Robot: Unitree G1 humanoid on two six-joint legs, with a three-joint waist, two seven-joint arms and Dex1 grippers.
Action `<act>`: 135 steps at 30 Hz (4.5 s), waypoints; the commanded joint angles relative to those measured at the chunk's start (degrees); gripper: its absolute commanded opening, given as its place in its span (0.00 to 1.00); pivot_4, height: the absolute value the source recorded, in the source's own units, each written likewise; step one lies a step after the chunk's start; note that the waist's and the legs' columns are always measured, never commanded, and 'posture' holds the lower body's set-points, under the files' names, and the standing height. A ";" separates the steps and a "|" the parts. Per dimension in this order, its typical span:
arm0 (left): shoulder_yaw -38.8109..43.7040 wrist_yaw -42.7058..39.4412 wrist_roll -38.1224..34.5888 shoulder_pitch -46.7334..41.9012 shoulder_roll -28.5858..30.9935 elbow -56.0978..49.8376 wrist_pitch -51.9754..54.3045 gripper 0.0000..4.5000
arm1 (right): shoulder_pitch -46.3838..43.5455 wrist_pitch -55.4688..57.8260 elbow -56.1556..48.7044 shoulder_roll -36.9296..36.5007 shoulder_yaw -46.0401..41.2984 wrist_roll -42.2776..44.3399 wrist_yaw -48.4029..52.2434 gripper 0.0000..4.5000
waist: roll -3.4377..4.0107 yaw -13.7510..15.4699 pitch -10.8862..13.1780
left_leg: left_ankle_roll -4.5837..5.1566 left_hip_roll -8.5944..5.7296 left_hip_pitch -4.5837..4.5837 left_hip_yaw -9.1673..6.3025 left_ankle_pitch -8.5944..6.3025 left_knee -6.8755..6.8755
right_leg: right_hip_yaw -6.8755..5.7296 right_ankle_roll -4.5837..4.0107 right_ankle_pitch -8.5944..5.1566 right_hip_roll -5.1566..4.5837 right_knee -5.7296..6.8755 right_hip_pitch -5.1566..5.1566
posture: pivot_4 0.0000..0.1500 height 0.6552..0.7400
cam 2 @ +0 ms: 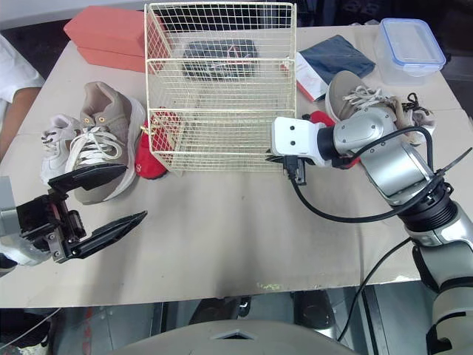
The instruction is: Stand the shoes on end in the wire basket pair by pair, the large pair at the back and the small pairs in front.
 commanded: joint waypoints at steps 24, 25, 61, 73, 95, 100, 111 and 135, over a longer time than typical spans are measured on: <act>-3.57 2.53 -5.48 -7.29 3.10 -3.04 4.80 1.00 | 6.71 16.00 -3.97 -10.23 -30.10 14.33 -4.26 0.99 | 0.01 0.66 0.04 | 0.01 -0.01 -0.13 -0.10 -0.01 -0.01 | 0.00 -0.01 0.01 -0.03 -0.03 -0.02 | 1.00 1.00; -4.01 3.36 -6.38 -8.39 3.57 -3.42 5.38 1.00 | 7.97 15.63 -2.67 -11.67 -31.51 13.94 -4.64 0.99 | 0.01 0.77 0.05 | 0.01 -0.01 -0.14 -0.12 -0.01 0.00 | 0.00 -0.01 0.01 -0.04 -0.06 -0.02 | 1.00 1.00; -8.87 7.70 -16.42 -25.40 13.98 -1.91 16.01 1.00 | 27.01 18.81 7.14 -4.94 -46.56 20.75 -21.95 0.69 | 0.24 -0.26 0.18 | 0.01 0.07 0.06 0.34 0.01 0.02 | 0.27 -0.01 0.00 0.17 0.28 -0.05 | 1.00 1.00; -9.99 3.67 -11.55 -24.65 11.38 0.53 13.56 1.00 | 26.61 9.09 6.69 -3.69 -49.24 20.12 -24.25 0.00 | 0.25 -0.21 0.19 | 0.01 0.10 0.05 0.38 0.01 0.03 | 0.30 -0.01 0.01 0.22 0.28 -0.06 | 1.00 1.00; -5.00 -9.14 -5.64 -24.67 11.86 9.98 9.97 1.00 | 6.76 -16.86 1.55 0.90 -41.26 31.02 -3.53 0.00 | 0.45 -1.52 0.35 | 0.01 0.21 0.04 0.40 0.01 0.02 | 0.30 -0.01 0.01 0.27 0.27 -0.11 | 1.00 1.00; 0.54 -10.69 -9.65 -24.62 11.91 12.07 12.06 1.00 | 4.87 -21.79 2.60 0.74 -35.45 29.75 6.64 0.00 | 0.37 -1.30 0.39 | 0.00 0.21 -0.01 0.28 0.01 0.04 | 0.19 -0.01 0.01 0.22 0.21 -0.10 | 1.00 1.00; 6.70 -8.67 -23.19 -25.94 11.78 11.61 18.93 1.00 | -0.65 -43.33 10.92 -1.74 -28.19 20.95 23.66 0.00 | 0.31 -1.43 0.43 | -0.01 0.20 0.01 0.25 0.01 0.11 | 0.17 -0.01 0.01 0.19 0.28 -0.11 | 1.00 1.00; 5.56 -17.77 -10.42 -27.78 16.55 22.10 17.37 1.00 | 2.99 -52.88 8.86 -4.05 -27.98 21.96 24.35 0.00 | 0.29 -1.44 0.50 | -0.05 0.20 -0.01 0.24 0.02 0.10 | 0.17 -0.01 0.01 0.19 0.26 -0.14 | 1.00 1.00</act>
